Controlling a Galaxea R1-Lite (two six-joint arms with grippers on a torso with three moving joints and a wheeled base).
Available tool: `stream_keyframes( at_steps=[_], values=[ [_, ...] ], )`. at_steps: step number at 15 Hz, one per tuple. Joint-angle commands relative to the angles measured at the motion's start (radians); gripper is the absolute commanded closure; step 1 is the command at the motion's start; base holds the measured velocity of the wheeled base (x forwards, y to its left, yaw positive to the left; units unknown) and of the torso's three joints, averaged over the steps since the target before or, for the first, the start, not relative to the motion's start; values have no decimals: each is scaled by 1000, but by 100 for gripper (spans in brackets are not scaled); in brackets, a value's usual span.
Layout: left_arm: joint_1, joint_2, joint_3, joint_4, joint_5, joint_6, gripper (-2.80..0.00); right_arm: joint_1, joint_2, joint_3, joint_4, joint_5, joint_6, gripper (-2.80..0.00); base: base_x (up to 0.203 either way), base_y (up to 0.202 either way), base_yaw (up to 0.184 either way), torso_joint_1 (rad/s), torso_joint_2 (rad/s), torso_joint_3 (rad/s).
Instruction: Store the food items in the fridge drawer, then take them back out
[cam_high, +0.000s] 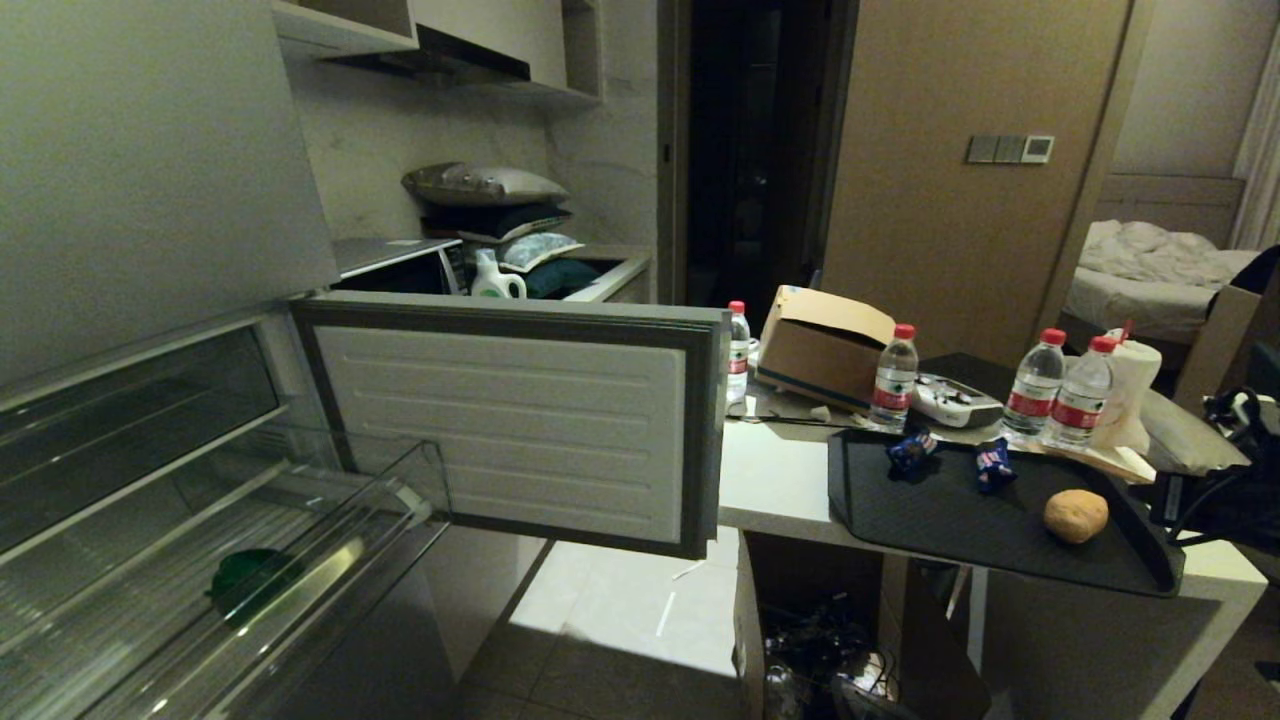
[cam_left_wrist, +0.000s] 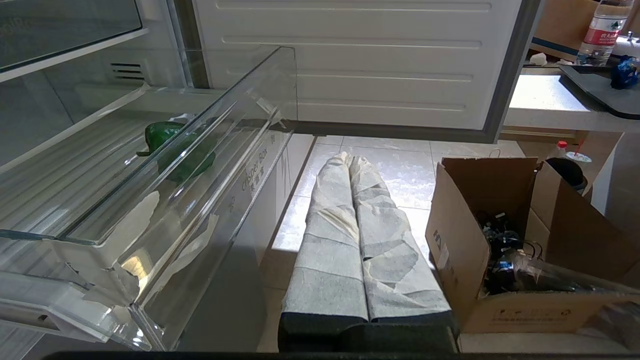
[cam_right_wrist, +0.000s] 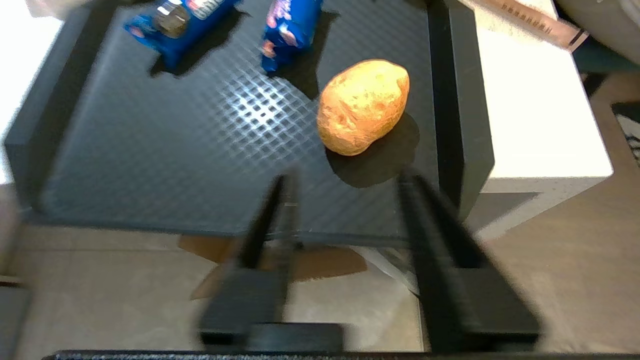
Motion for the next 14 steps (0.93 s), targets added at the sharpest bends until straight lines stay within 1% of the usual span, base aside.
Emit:
stream_keyframes(
  at_steps=[1,6,11,12,14],
  values=[
    [0,2,0,0,0,0,0,18,102,-46,-2,-44,0,-280,0,0,0,0,0,0],
    [0,2,0,0,0,0,0,25,229,-162,-3,-56,7,-280,0,0,0,0,0,0],
    [0,2,0,0,0,0,0,67,307,-249,0,-60,4,-280,0,0,0,0,0,0],
    [0,2,0,-1,0,0,0,71,322,-264,1,-69,3,-280,0,0,0,0,0,0],
    [0,2,0,0,0,0,0,74,363,-305,2,-112,4,-280,0,0,0,0,0,0]
  ],
)
